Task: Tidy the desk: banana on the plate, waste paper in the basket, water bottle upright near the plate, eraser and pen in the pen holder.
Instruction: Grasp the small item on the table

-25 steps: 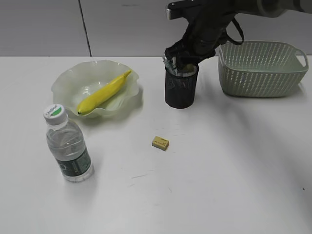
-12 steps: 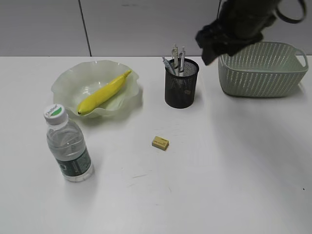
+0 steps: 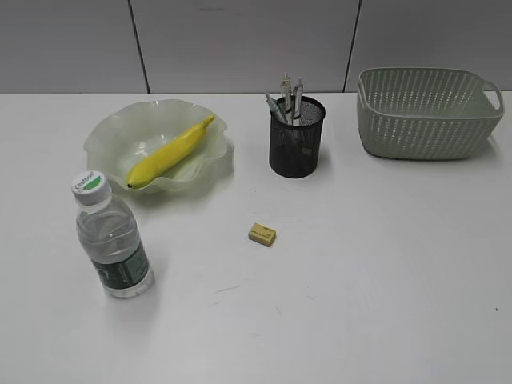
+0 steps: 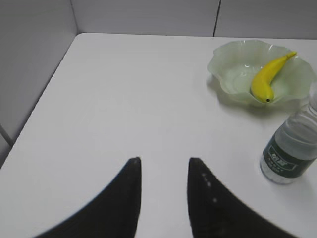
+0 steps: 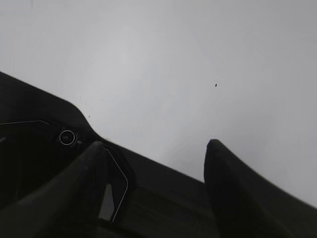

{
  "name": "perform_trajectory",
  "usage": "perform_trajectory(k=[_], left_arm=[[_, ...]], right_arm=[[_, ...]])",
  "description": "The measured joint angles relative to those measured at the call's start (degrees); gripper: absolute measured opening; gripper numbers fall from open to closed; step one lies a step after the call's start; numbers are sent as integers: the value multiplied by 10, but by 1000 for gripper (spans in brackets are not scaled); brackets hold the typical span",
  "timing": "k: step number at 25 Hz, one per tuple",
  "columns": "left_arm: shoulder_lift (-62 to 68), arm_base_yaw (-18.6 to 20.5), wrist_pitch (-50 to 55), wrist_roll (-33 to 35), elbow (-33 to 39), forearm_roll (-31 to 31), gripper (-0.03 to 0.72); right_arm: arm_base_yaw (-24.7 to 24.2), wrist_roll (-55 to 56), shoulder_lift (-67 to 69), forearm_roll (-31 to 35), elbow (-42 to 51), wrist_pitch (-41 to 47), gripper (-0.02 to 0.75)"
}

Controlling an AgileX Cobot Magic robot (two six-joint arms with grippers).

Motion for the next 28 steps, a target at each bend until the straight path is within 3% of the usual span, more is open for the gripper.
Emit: perform_trajectory(k=[7, 10, 14, 16, 18, 22, 28], left_arm=[[115, 0, -86, 96, -19, -66, 237], [212, 0, -200, 180, -36, -156, 237], [375, -8, -323, 342, -86, -337, 237], [476, -32, -336, 430, -135, -393, 237], [565, -81, -334, 473, -197, -404, 237], [747, -185, -307, 455, -329, -386, 243], [1003, -249, -206, 378, -506, -373, 333]], right_arm=[[0, 4, -239, 0, 24, 6, 470], [0, 8, -287, 0, 32, 8, 433], [0, 10, -313, 4, 33, 10, 384], [0, 10, -315, 4, 33, 10, 370], [0, 10, -315, 4, 33, 10, 362], [-12, 10, -317, 4, 34, 10, 360], [-99, 10, -347, 4, 34, 10, 360]])
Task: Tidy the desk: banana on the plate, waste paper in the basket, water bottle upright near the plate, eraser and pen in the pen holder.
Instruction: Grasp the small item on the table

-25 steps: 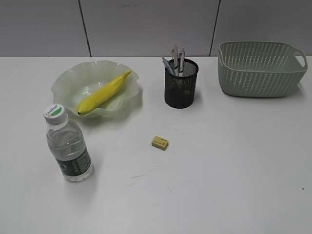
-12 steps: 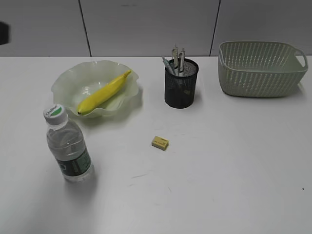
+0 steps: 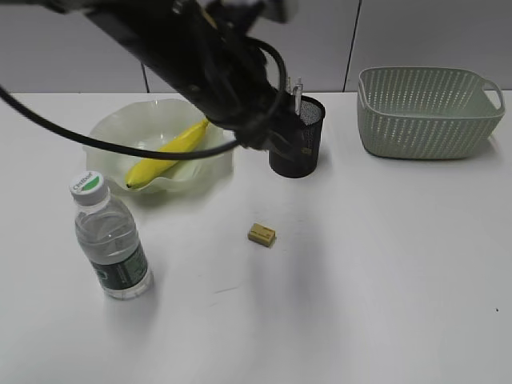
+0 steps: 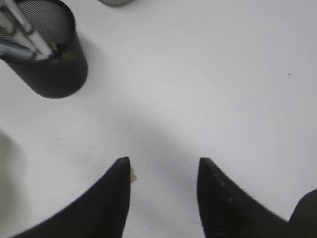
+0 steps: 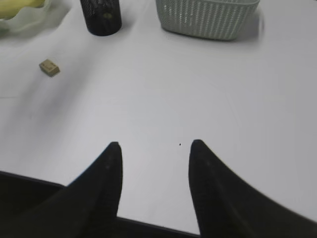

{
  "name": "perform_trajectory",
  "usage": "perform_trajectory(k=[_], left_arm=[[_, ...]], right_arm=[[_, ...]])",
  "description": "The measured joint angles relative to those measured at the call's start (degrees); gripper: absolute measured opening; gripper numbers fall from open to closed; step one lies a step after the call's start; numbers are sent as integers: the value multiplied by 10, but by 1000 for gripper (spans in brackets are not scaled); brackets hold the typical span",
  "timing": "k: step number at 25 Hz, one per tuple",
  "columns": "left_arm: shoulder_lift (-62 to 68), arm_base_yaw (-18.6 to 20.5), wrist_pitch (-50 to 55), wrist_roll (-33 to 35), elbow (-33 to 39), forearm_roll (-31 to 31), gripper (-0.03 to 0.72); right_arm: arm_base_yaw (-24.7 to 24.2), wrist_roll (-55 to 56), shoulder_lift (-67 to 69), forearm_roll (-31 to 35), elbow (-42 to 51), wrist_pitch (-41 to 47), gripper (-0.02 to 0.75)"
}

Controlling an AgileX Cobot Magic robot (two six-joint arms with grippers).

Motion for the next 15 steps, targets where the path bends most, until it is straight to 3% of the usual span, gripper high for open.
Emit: perform_trajectory(k=[4, 10, 15], left_arm=[[112, -10, 25, -36, -70, 33, 393], [202, -11, 38, -184, -98, 165, 404], [241, -11, 45, -221, -101, 178, 404]], right_arm=[[-16, 0, -21, 4, 0, 1, 360], [-16, 0, -21, 7, 0, 0, 359], [-16, 0, -21, 8, 0, 1, 359]])
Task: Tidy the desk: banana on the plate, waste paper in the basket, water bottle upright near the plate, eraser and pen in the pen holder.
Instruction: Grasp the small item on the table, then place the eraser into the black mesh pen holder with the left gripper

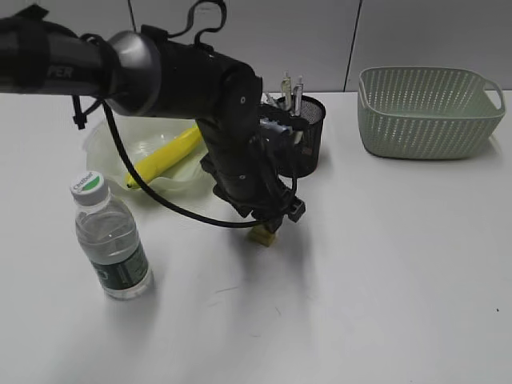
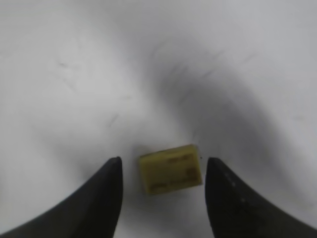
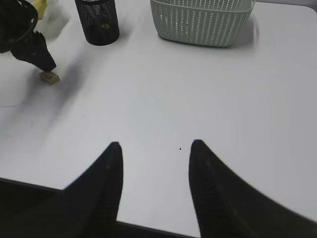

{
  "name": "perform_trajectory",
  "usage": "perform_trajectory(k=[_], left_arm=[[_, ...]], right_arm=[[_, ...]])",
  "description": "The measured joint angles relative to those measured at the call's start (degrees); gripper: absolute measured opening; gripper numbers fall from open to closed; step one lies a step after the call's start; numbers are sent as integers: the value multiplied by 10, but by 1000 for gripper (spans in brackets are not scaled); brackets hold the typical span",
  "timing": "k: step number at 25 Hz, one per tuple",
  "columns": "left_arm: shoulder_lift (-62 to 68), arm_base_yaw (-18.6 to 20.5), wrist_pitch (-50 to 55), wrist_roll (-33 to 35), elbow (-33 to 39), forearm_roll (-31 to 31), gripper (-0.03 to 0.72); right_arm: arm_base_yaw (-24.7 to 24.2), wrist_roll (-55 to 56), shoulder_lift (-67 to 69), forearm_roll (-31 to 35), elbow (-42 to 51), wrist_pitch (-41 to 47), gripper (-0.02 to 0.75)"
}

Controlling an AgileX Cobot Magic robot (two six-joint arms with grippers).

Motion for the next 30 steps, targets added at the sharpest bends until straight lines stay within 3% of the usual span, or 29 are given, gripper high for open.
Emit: perform_trajectory(k=[14, 18, 23, 26, 30], left_arm=[[40, 0, -1, -22, -9, -5, 419], [42, 0, -6, -22, -25, -16, 307], [30, 6, -56, -22, -108, -18, 282], [24, 23, -95, -22, -190, -18, 282], [19, 50, -168, -22, -239, -18, 282]], right_arm=[[0, 1, 0, 1, 0, 0, 358], [0, 1, 0, 1, 0, 0, 358], [0, 1, 0, 1, 0, 0, 356], [0, 1, 0, 1, 0, 0, 348], [0, 1, 0, 1, 0, 0, 330]])
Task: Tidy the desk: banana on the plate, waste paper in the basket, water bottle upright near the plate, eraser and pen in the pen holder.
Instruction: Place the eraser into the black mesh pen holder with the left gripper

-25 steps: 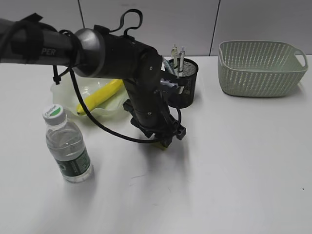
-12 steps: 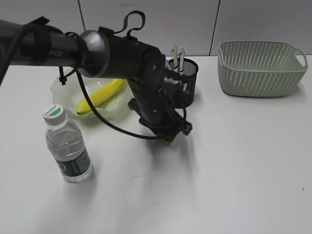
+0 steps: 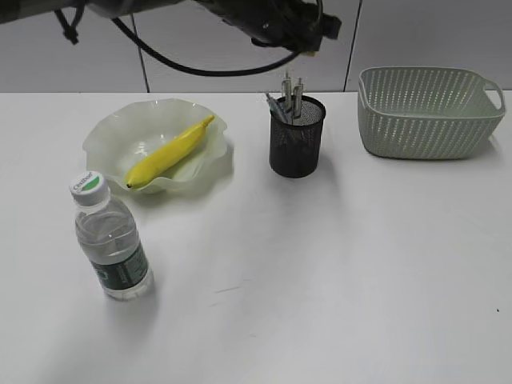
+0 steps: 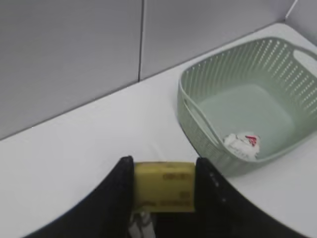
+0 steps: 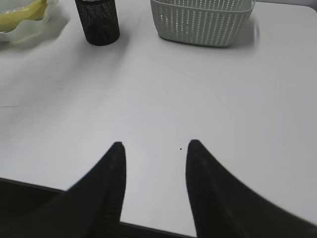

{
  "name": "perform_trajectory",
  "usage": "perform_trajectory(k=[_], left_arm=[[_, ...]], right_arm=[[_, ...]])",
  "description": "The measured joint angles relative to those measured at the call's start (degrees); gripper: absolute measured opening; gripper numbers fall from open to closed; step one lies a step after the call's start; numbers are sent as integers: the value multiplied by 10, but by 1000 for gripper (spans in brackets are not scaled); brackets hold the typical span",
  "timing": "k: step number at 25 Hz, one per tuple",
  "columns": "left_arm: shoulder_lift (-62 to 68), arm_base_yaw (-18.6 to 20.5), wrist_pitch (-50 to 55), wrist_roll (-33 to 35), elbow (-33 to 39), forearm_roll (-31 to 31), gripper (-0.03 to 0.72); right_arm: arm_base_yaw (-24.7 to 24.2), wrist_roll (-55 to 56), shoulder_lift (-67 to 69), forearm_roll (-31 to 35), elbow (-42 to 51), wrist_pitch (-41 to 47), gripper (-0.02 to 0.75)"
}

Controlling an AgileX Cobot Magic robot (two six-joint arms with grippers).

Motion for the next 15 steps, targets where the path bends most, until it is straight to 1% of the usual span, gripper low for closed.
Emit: perform_trajectory(k=[5, 7, 9, 13, 15], left_arm=[[21, 12, -12, 0, -4, 0, 282], [40, 12, -3, 0, -4, 0, 298], [52, 12, 10, 0, -3, -4, 344], [54, 12, 35, 0, -3, -4, 469], [46, 12, 49, 0, -3, -6, 494]], right_arm=[[0, 0, 0, 0, 0, 0, 314], [0, 0, 0, 0, 0, 0, 311], [0, 0, 0, 0, 0, 0, 310], [0, 0, 0, 0, 0, 0, 309], [0, 0, 0, 0, 0, 0, 309]])
